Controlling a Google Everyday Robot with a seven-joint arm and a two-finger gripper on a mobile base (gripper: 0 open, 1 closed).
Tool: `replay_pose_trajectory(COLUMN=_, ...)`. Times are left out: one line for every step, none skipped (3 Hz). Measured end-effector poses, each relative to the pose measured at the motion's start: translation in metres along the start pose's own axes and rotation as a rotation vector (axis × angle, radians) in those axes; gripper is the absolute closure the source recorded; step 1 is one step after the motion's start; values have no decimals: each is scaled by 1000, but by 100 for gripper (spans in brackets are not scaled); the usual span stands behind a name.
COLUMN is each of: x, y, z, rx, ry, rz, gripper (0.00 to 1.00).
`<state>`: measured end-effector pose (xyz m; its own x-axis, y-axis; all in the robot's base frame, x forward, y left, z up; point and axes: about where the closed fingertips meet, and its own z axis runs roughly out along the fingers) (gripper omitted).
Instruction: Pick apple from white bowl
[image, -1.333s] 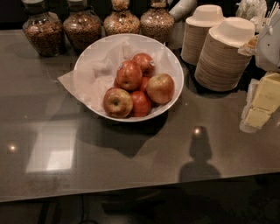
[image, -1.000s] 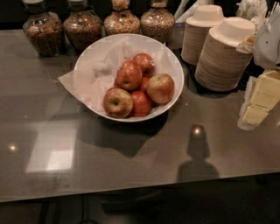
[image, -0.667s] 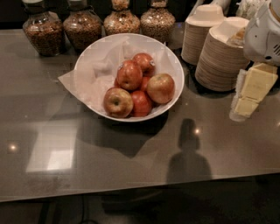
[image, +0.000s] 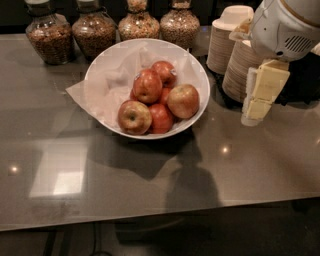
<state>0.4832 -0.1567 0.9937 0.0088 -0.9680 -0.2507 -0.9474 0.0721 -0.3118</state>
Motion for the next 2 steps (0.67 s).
replay_pose_trajectory(x=-6, y=-6, z=9, rx=6, ry=-57, rz=5, gripper=0)
replay_pose_trajectory(x=-37, y=-23, z=32, rx=-1, ry=-154, rz=-62, gripper=0)
